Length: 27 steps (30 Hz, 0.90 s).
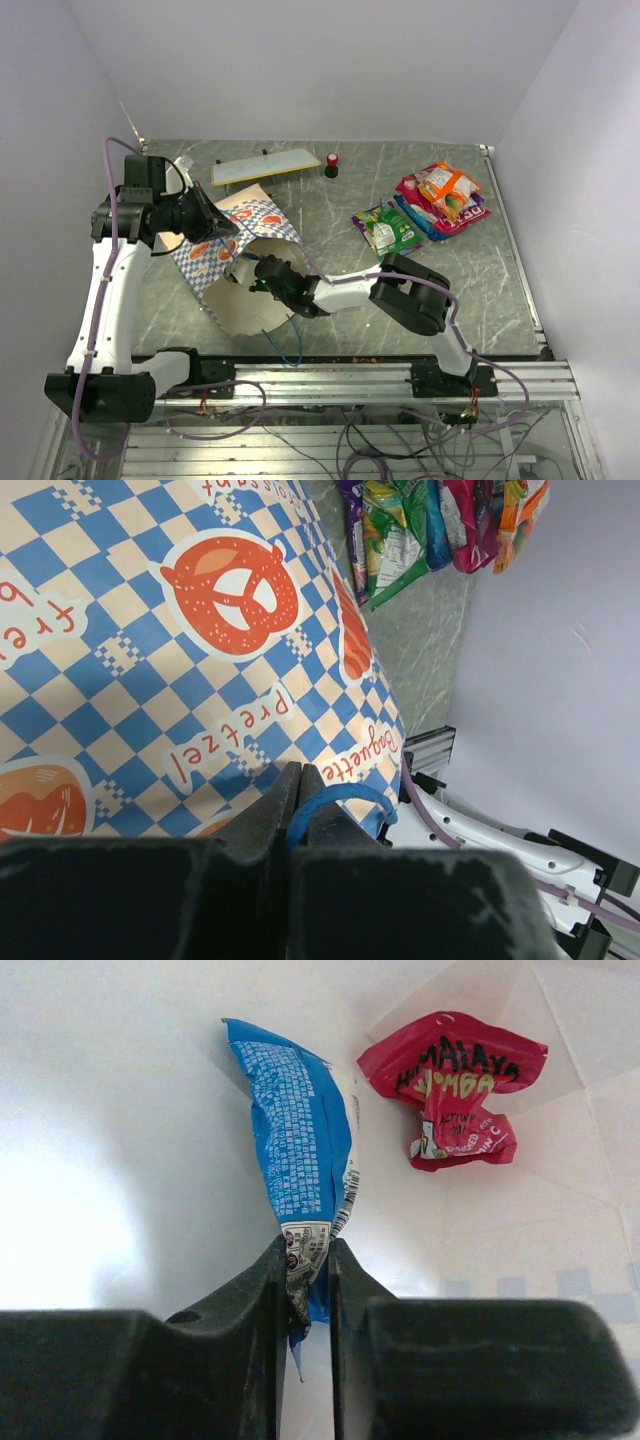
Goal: Take the snacks out of the paper bag
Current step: Take out the snack from the paper bag.
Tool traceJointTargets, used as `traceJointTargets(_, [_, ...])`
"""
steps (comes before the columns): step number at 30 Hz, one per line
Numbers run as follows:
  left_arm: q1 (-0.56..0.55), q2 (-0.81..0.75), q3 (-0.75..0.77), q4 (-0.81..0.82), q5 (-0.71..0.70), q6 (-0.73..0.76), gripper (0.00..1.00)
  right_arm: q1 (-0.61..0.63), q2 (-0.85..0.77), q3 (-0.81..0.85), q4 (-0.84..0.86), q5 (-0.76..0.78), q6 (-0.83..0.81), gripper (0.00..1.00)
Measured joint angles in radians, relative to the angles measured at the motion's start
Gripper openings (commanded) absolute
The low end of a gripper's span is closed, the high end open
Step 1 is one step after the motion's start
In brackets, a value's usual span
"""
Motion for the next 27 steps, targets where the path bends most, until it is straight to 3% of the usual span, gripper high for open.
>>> traceJointTargets(9, [-0.001, 0.003, 0.011, -0.001, -0.001, 0.000, 0.07, 0.033, -0.159, -0.097, -0.032, -0.096, 0.039, 0.03])
traceJointTargets(19, [-0.001, 0.002, 0.011, -0.001, -0.013, -0.006, 0.07, 0.076, -0.615, -0.460, 0.026, -0.271, 0.103, 0.00])
traceJointTargets(27, [-0.001, -0.003, 0.011, 0.003, -0.052, -0.027, 0.07, 0.074, -0.962, -0.555, -0.083, -0.301, 0.020, 0.00])
